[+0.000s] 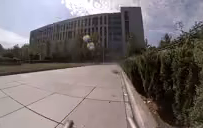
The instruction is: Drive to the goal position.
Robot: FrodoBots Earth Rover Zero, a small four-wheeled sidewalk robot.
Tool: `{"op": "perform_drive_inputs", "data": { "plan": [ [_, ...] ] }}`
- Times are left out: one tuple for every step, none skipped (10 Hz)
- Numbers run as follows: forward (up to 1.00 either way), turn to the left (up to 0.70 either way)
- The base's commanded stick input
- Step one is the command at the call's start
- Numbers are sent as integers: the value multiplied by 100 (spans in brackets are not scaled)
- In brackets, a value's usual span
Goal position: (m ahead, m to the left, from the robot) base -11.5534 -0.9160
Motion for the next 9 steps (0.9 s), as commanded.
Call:
{"op": "perform_drive_inputs", "data": {
  "plan": [
    [0, 0],
    [0, 0],
    [0, 0],
    [0, 0],
    [3, 0],
    [4, 0],
    [4, 0],
    [1, 0],
    [0, 0]
  ]
}}
